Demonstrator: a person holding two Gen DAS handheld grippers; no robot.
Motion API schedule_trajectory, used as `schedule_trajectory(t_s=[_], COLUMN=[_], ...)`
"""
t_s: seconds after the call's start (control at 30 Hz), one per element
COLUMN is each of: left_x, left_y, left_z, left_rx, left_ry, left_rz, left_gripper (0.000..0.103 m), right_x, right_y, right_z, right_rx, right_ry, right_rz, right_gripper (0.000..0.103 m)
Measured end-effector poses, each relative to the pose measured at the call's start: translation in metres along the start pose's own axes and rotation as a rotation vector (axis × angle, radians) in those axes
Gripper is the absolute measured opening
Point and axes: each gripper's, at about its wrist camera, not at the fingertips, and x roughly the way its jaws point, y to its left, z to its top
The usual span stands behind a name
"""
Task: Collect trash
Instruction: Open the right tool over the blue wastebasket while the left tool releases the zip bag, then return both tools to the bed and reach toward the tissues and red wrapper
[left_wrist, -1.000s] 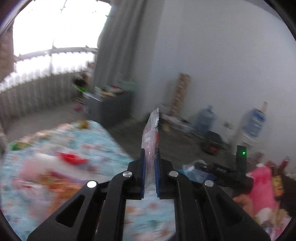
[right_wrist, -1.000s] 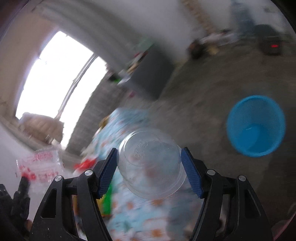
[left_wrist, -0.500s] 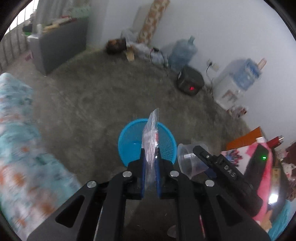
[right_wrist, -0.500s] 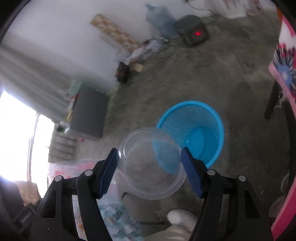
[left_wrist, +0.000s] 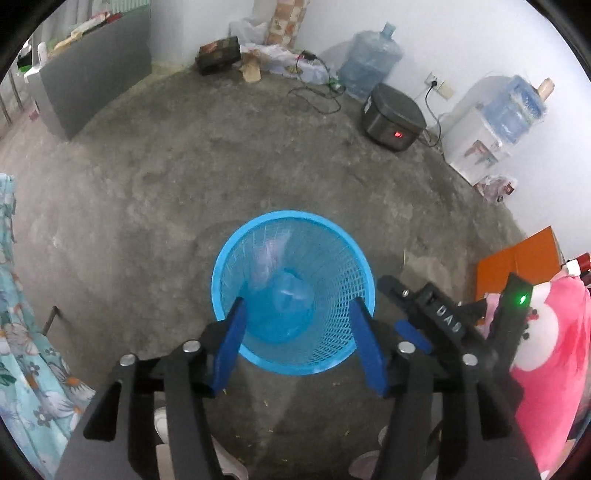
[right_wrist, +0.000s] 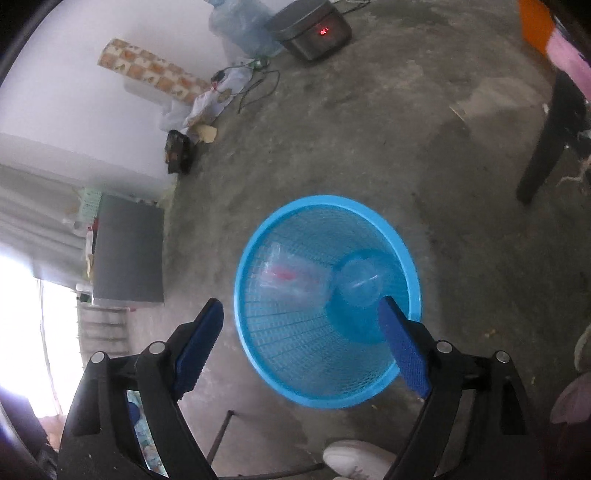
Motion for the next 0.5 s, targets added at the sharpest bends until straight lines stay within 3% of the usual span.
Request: schedule_trajectory(t_s=[0.17,0.27,0.5], left_x=[-0.039,-0.068,-0.154], left_y=[0.000,0.004,0.037], left_z=[0.001,-0.008,-0.040], left_rx=[0.013,0.015,-0.025], left_ry=[-0.098,-0.166,-0.195], left_rz=[0.007,0.073,0.118], left_gripper=[0.063,0.063,0.063], right_x=[-0.015,-0.035,-0.108], right_y=[0.031,0.061,0.136], right_z=[-0.009,-0.015,-0.051], right_rx=[-0.100,-0.191,-0.418], right_ry=[-0.061,-0.114,-0.249], right_rz=[-0.025,-0.038,-0.048], right_gripper=[0.082,0.082,0.094])
